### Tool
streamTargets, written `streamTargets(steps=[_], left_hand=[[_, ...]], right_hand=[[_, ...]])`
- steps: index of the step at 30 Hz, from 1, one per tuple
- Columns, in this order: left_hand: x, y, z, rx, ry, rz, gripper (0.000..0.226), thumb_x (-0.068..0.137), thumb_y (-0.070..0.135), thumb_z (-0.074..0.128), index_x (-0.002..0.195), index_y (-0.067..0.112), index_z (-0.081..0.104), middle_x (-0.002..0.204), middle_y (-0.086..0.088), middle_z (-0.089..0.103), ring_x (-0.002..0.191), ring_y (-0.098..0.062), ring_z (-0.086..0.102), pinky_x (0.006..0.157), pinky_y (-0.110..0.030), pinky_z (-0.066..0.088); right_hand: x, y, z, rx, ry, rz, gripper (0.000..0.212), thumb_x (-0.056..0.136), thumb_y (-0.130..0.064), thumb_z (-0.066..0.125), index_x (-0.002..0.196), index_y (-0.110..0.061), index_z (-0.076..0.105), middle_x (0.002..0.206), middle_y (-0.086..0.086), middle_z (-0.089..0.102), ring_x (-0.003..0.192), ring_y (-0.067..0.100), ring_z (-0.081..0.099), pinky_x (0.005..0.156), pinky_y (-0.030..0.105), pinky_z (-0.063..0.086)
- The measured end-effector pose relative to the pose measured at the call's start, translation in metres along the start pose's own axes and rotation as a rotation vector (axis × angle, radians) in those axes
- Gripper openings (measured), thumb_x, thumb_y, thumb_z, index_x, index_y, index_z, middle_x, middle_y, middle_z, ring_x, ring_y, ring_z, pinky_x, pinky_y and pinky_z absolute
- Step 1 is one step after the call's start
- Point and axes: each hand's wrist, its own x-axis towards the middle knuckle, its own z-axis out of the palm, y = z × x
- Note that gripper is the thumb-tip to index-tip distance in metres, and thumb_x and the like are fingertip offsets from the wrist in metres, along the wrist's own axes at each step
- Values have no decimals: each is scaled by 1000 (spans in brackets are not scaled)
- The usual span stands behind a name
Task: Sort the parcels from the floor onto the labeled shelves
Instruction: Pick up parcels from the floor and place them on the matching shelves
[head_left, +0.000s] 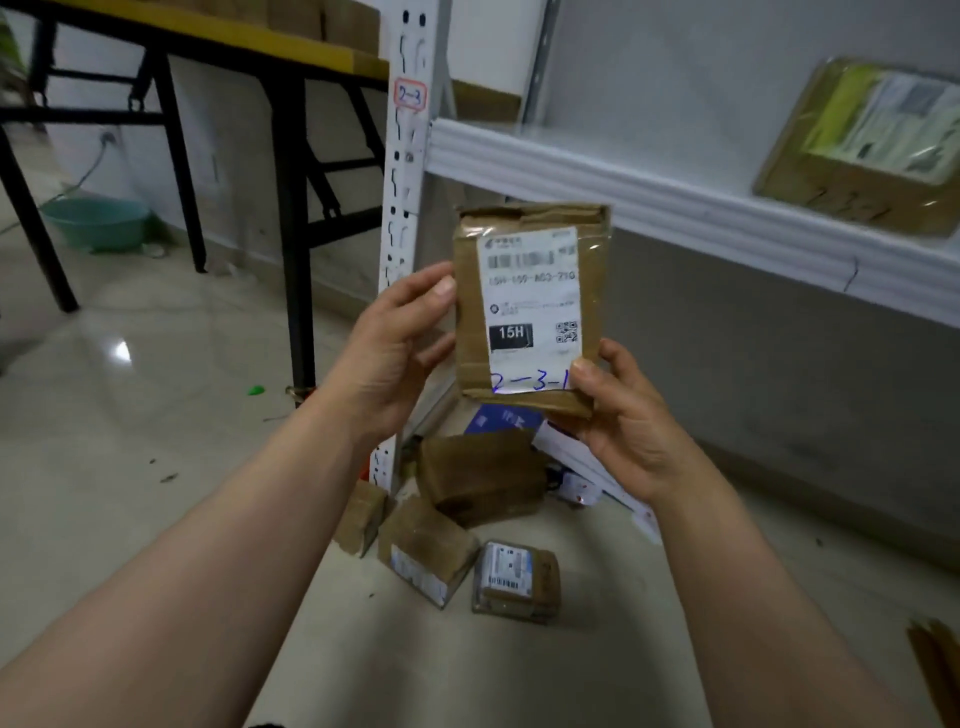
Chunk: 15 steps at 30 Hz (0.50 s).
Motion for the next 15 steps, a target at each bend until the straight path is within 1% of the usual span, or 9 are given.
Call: streamTargets(steps=[1,3,4,5,8,10,12,13,15], left_hand=[[0,3,4,37,-25,18,54,84,23,67,136,12,56,106,7,70,98,-6,66,88,-32,48],[0,5,9,96,-80,33,55,83,21,67,137,25,56,123,5,67,108,-10,66,85,-32,53],[-1,5,11,111,-98,39,57,83,19,67,137,30,55,127,5,66,111,-12,66,83,-31,55],[-2,6,13,123,-113,50,59,82,16,66,138,33,54,129,6,65,114,-14,65,83,-32,56],[-5,11,21,152,-147,89,66,82,7,66,141,31,47,133,3,63,123,-20,60,96,-42,52],[-8,16,28,127,-162,108,65,80,4,66,138,24,47,132,-2,63,124,-23,59,97,-38,54],[-11,22,38,124,-180,113,63,77,5,66,135,23,48,131,-2,64,124,-22,59,95,-29,53],[-11,25,44,128,-185,126,64,76,6,67,134,24,48,131,-1,64,124,-21,59,95,-30,53],[-2,35,59,161,-177,184,69,75,7,68,137,28,46,131,2,63,125,-17,58,98,-36,51]], right_hand=[[-1,-9,3,13,-7,-40,73,74,-21,80,137,-19,42,113,7,75,95,21,73,79,42,61],[-3,-24,10,15,16,-105,73,70,-24,82,132,-22,43,111,8,76,95,22,74,73,35,60],[-5,-30,12,3,31,-135,72,70,-24,82,131,-23,44,112,10,75,96,24,74,73,35,60],[-6,-35,14,-14,42,-164,72,70,-24,83,130,-23,45,113,11,74,97,26,73,73,35,60],[-11,-50,21,-74,80,-226,72,68,-25,89,128,-25,49,114,14,73,97,28,74,73,33,60],[-14,-58,26,-99,127,-269,68,68,-26,87,127,-26,53,116,13,73,102,28,73,76,34,61],[-16,-65,29,-122,156,-338,63,71,-30,84,127,-26,56,121,8,71,111,27,70,85,37,60],[-16,-69,31,-146,161,-387,62,74,-34,84,129,-27,57,123,4,71,114,24,68,89,35,59],[-13,-84,37,-252,172,-496,63,75,-46,83,132,-34,57,128,-6,68,120,16,65,94,34,56]])
